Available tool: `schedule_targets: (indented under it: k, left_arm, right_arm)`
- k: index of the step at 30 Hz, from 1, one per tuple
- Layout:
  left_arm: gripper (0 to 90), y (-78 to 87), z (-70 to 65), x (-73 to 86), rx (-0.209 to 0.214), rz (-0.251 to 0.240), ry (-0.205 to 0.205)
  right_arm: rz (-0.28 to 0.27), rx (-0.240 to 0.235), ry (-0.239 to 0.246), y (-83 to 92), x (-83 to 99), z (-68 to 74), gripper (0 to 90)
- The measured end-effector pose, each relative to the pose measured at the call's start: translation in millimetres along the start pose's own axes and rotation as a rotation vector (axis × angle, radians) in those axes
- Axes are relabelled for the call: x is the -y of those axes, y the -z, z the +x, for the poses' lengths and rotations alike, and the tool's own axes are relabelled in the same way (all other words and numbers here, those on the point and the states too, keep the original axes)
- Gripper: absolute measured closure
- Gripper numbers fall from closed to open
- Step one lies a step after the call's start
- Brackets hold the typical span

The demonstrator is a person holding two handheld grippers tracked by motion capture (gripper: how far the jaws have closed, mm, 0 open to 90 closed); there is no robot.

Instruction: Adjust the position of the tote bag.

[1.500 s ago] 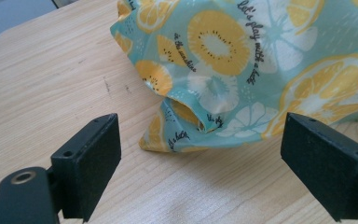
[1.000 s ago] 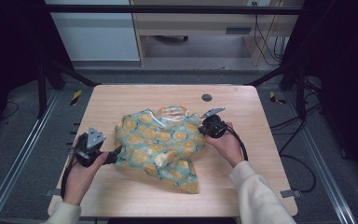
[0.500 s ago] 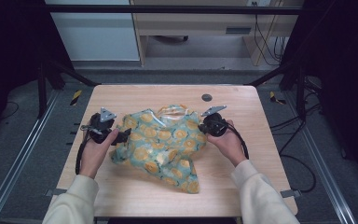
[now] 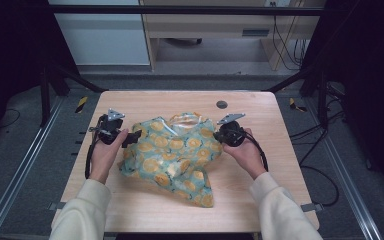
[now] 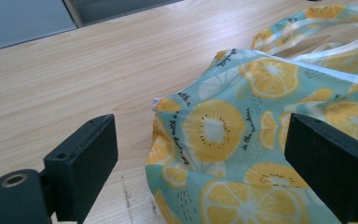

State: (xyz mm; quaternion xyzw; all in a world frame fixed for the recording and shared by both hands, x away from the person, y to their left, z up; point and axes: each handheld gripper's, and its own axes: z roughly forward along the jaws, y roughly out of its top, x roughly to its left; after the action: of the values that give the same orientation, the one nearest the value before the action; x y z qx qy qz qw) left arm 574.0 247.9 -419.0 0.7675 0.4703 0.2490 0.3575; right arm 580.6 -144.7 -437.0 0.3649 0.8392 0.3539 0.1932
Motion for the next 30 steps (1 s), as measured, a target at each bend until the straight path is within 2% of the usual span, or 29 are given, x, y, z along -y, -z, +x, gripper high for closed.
schedule_targets:
  k: [5, 9, 13, 15, 19, 24, 25, 27, 30]
  left_arm:
    - [9.3, 1.4, -2.3, -1.4, 0.0, 0.008, -0.019]
    - [9.2, 0.1, -1.3, -0.7, 0.004, 0.029, -0.011]
    - [8.9, -6.4, -3.7, -2.0, 0.009, 0.034, -0.006]
    - [8.4, -11.2, -4.7, -3.6, 0.009, 0.048, -0.023]
    - [7.9, -21.9, -4.6, -4.0, 0.027, 0.067, -0.028]
    - [7.5, -34.8, -4.1, 0.3, 0.033, 0.109, -0.092]
    - [7.4, -35.8, -2.5, 1.4, 0.03, 0.117, -0.094]
    - [7.4, -36.6, 0.5, 3.1, 0.027, 0.1, -0.069]
    - [7.4, -40.6, 2.0, 6.1, 0.023, 0.112, -0.08]
  right_arm:
    - [-0.029, 0.008, 0.003, 7.4, -2.8, 2.3, 90.0]
    - [-0.061, 0.006, -0.001, 20.6, -7.9, 0.9, 90.0]
    - [-0.079, 0.009, 0.011, 25.7, -14.5, -3.2, 90.0]
    - [-0.087, 0.02, 0.014, 25.9, -15.9, -3.4, 90.0]
    - [-0.077, 0.016, 0.031, 21.5, -15.1, -0.1, 90.0]
    - [-0.071, 0.011, 0.035, 19.8, -13.3, 1.7, 90.0]
    - [-0.07, 0.009, 0.035, 19.9, -13.1, 1.2, 90.0]
    - [-0.07, 0.01, 0.026, 20.6, -12.9, -1.3, 89.9]
    - [-0.068, 0.017, 0.024, 21.4, -13.0, -3.0, 89.9]
